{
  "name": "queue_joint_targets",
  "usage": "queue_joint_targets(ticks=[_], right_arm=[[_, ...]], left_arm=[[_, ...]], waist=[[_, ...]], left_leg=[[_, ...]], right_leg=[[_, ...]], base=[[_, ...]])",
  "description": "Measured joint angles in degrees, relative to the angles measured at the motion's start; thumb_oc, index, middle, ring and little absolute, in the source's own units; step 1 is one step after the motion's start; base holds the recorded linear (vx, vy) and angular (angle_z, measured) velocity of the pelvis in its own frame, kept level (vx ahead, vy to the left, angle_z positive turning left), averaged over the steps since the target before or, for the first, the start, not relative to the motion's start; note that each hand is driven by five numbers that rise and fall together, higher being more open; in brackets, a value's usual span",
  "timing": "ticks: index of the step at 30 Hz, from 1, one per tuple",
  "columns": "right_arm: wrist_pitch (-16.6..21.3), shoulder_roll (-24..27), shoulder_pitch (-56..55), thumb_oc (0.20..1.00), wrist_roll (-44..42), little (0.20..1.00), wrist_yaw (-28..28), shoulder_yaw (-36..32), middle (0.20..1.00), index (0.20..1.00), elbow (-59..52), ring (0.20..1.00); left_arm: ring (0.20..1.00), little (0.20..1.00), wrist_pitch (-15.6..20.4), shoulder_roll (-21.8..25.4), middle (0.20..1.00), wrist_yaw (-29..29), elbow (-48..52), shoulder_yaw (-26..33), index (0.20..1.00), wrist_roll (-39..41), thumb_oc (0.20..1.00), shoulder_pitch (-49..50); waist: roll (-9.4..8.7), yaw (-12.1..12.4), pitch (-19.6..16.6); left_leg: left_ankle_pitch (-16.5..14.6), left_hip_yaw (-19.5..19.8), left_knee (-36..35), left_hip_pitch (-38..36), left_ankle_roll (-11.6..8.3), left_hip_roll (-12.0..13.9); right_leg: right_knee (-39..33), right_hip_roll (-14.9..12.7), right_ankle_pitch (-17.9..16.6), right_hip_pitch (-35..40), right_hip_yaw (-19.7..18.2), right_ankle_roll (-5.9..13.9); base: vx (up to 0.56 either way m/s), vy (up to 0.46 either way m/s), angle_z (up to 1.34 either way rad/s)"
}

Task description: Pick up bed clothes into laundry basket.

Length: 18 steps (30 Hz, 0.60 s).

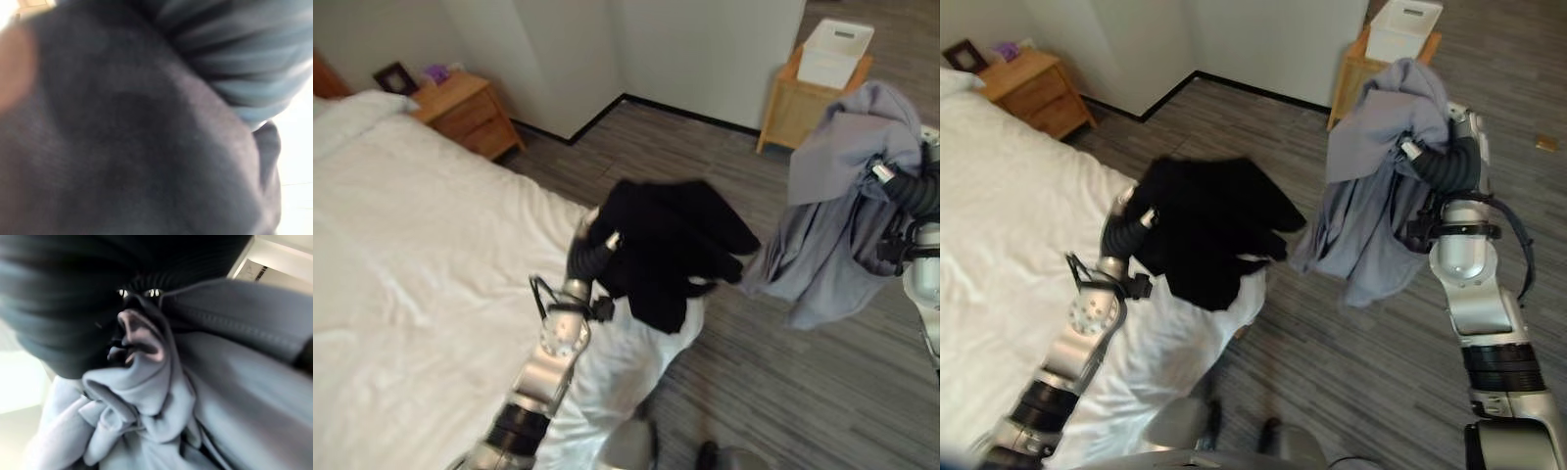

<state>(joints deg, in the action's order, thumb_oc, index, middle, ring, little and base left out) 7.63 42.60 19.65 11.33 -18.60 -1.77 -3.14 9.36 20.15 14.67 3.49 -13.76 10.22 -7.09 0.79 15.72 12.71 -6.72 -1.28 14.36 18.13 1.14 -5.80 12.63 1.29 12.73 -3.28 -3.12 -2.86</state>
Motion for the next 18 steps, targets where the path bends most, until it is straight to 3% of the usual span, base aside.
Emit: queue_joint_targets(ticks=[1,2,4,5,6,7,9,10,12,14,15,16,18], right_arm=[[-0.36,-1.58,0.45,0.200,0.94,0.200,-0.02,2.19,0.200,0.200,-0.68,0.200],[-0.39,-2.80,0.41,0.200,2.09,0.200,0.00,3.87,0.200,0.200,-1.15,0.200],[-0.26,-3.38,-0.23,0.200,4.54,0.200,0.25,7.12,0.200,0.200,-3.53,0.200],[0.19,-3.17,-1.01,0.200,5.17,0.200,0.28,7.85,0.200,0.200,-4.75,0.200],[0.31,-3.26,-1.01,0.200,6.07,0.200,0.23,8.17,0.200,0.200,-5.04,0.200],[-0.08,-3.48,-0.68,0.200,6.92,0.200,0.34,9.58,0.200,0.200,-5.00,0.200],[-0.58,-4.00,-1.28,0.200,7.54,0.200,0.38,9.76,0.200,0.200,-5.36,0.200],[-1.14,-4.09,-1.41,0.200,8.62,0.200,0.31,8.83,0.200,0.200,-6.98,0.200],[-0.98,-5.01,-0.27,0.200,8.92,0.200,-0.05,8.09,0.200,0.200,-8.10,0.200],[-1.23,-4.85,0.21,0.200,8.94,0.200,-0.08,7.80,0.200,0.200,-8.54,0.200],[-1.11,-4.46,0.09,0.200,8.93,0.200,0.05,7.48,0.200,0.200,-8.25,0.200],[-1.20,-3.82,-1.04,0.200,8.91,0.200,0.12,6.68,0.200,0.200,-7.84,0.200],[-1.49,-2.94,-1.90,0.200,8.89,0.200,0.26,6.26,0.200,0.200,-6.95,0.200]], left_arm=[[0.200,0.200,-0.04,-0.26,0.200,0.21,0.02,0.00,0.200,0.29,0.200,0.14],[0.200,0.200,-0.05,-0.35,0.200,0.28,0.04,-0.04,0.200,0.31,0.200,0.17],[0.200,0.200,0.03,0.13,0.200,0.52,0.46,0.12,0.200,0.33,0.200,0.40],[0.200,0.200,0.00,0.31,0.200,0.61,0.51,0.06,0.200,0.35,0.200,0.82],[0.200,0.200,-0.05,0.40,0.200,0.61,0.25,0.21,0.200,0.37,0.200,0.74],[0.200,0.200,-0.92,0.08,0.200,0.99,0.06,0.45,0.200,0.88,0.200,0.73],[0.200,0.200,-1.20,-0.26,0.200,1.12,0.01,-0.10,0.200,0.88,0.200,0.43],[0.200,0.200,-1.26,-0.16,0.200,1.78,0.03,-1.61,0.200,0.89,0.200,-1.00],[0.200,0.200,-1.26,-0.98,0.200,2.56,0.02,-3.31,0.200,0.81,0.200,-3.79],[0.200,0.200,-1.21,-2.16,0.200,2.63,-0.18,-3.91,0.200,0.81,0.200,-7.63],[0.200,0.200,-1.15,-2.45,0.200,2.77,-0.22,-3.75,0.200,0.84,0.200,-8.64],[0.200,0.200,-1.05,-2.30,0.200,2.64,-0.22,-3.58,0.200,0.83,0.200,-8.98],[0.200,0.200,-0.97,-1.71,0.200,2.36,-0.24,-2.45,0.200,0.84,0.200,-7.77]], waist=[[0.67,0.03,-0.07],[1.02,0.13,-0.29],[0.17,-0.49,-0.75],[-0.41,0.11,-2.08],[-1.12,-0.71,-2.59],[-2.05,-1.27,-2.78],[-2.18,-3.02,-2.83],[-2.16,-6.05,-2.82],[-0.03,-8.60,-2.31],[1.32,-10.18,-1.76],[2.46,-11.19,-1.28],[3.46,-12.56,-0.76],[2.77,-13.74,-0.61]], left_leg=[[2.21,0.68,-6.64,-0.30,2.61,-1.05],[3.52,0.60,-9.33,-0.50,3.41,-1.47],[4.38,0.65,-9.92,-1.68,3.54,-2.27],[4.30,0.64,-10.61,-2.54,3.32,-1.75],[7.01,0.21,-11.16,-3.57,2.61,-1.73],[10.98,-3.02,-12.85,-7.73,4.47,-0.64],[9.61,-2.59,-14.13,-12.07,6.59,-0.76],[9.13,-0.23,-15.08,-14.88,7.30,-1.55],[7.62,4.56,-15.80,-17.46,7.80,-1.00],[7.40,8.10,-16.76,-20.41,7.32,-0.69],[6.05,11.54,-16.88,-21.93,5.35,0.22],[5.44,13.23,-17.18,-24.00,4.38,1.00],[4.86,11.56,-16.99,-26.46,3.53,0.62]], right_leg=[[-3.60,1.06,-0.79,3.43,-1.26,0.14],[-4.52,1.46,-1.54,5.66,-2.11,-0.68],[-7.20,1.53,0.94,9.74,-4.69,-2.28],[-6.83,1.60,1.62,10.53,-6.21,-1.70],[-6.33,1.39,3.00,12.12,-6.58,-1.27],[8.59,1.49,5.70,7.87,-3.13,8.94],[23.86,0.88,1.74,2.03,0.07,16.99],[36.78,0.01,-0.55,-3.26,1.32,18.22],[40.05,-2.31,0.86,-9.57,6.43,14.21],[36.02,-5.65,0.70,-17.37,9.96,10.97],[30.34,-5.93,0.50,-18.96,11.69,9.24],[16.22,-5.43,-1.52,-18.63,12.44,8.07],[-0.13,-5.76,-6.54,-18.11,12.67,7.36]], base=[[0.49,-0.051,-0.68],[0.31,-0.025,-0.67],[0.29,-0.051,-0.76],[0.38,-0.089,-0.83],[0.53,-0.110,-1.10],[0.54,-0.058,-0.87],[0.39,0.017,-0.30],[0.33,0.026,0.41],[0.36,-0.037,0.62],[0.54,-0.203,0.63],[0.55,-0.233,0.86],[0.55,-0.241,0.91],[0.41,-0.169,0.70]])
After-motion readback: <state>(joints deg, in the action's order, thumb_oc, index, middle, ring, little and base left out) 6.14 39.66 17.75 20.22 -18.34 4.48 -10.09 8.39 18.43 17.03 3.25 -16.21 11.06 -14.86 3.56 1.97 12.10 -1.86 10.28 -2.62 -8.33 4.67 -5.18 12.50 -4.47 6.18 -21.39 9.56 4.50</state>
